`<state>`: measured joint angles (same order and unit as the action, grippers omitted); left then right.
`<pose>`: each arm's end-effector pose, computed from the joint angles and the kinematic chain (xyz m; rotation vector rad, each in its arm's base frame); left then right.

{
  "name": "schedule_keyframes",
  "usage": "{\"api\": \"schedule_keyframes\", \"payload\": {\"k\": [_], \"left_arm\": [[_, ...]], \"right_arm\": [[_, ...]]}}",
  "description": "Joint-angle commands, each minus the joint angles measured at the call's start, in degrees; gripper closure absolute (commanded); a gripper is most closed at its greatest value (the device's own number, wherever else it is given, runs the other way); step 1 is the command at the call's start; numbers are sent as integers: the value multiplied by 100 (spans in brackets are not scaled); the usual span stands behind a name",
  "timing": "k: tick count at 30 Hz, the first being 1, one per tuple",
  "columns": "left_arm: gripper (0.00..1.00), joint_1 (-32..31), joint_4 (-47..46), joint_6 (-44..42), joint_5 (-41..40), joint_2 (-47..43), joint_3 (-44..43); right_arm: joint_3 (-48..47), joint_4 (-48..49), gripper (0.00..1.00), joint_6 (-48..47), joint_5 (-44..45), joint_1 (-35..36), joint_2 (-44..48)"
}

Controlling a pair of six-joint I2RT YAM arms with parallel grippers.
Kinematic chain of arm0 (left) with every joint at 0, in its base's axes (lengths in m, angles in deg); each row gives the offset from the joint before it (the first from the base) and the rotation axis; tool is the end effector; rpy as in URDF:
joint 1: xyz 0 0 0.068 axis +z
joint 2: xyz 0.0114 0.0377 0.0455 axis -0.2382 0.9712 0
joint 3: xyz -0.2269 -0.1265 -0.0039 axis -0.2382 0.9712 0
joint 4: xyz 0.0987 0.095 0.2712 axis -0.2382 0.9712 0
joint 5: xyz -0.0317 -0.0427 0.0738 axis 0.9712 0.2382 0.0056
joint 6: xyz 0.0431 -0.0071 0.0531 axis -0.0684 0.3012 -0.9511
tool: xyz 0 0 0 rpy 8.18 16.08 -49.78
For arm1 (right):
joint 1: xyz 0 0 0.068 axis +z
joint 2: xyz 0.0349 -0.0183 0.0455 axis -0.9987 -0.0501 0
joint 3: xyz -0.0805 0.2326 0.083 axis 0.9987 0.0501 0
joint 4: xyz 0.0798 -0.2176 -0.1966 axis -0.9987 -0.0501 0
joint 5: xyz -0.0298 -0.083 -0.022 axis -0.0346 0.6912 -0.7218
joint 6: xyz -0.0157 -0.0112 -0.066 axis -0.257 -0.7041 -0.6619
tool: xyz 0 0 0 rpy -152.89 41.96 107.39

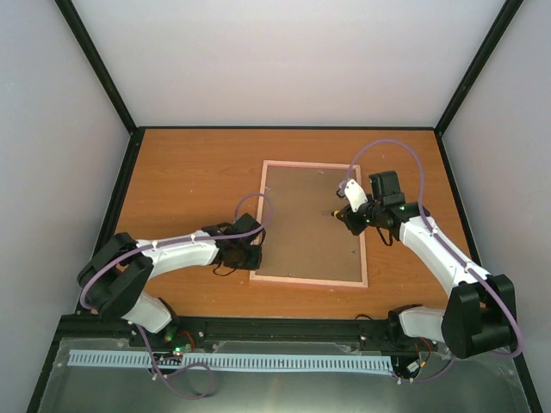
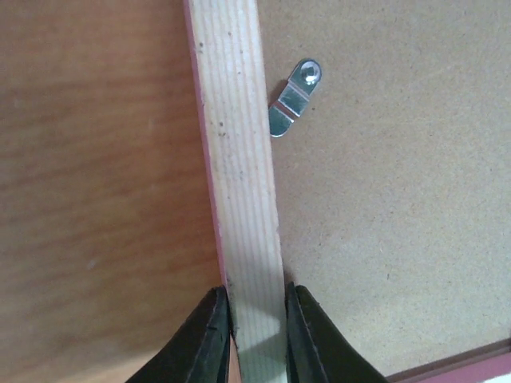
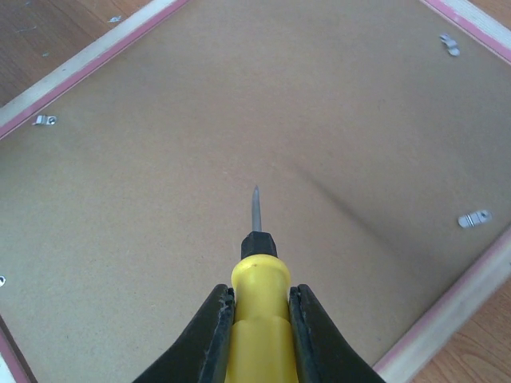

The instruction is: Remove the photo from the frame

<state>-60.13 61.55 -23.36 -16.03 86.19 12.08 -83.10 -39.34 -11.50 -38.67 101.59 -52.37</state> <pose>0.2031 -0.2158 0.0856 0.1331 2.8776 -0.3966 0.2939 0.0971 0.1959 -0.9266 2.2557 0.4053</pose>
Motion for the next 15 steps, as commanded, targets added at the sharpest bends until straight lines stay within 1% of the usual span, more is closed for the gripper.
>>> {"api": "schedule_keyframes", "payload": {"k": [1, 6, 10, 15], "left_arm": [[99, 141, -486, -1153, -123, 214, -222], [99, 283, -655, -1238, -45, 340, -305], [99, 300, -826, -1059, 59, 243, -202], [99, 302, -1184, -821, 127, 101, 103]], "right_arm": [[-137, 17, 97, -10, -140, -37, -59], [-198, -22, 97, 40, -380, -37, -84], [-489, -249, 97, 109, -845, 7, -316], [-999, -505, 97, 109, -911, 503, -892]]}}
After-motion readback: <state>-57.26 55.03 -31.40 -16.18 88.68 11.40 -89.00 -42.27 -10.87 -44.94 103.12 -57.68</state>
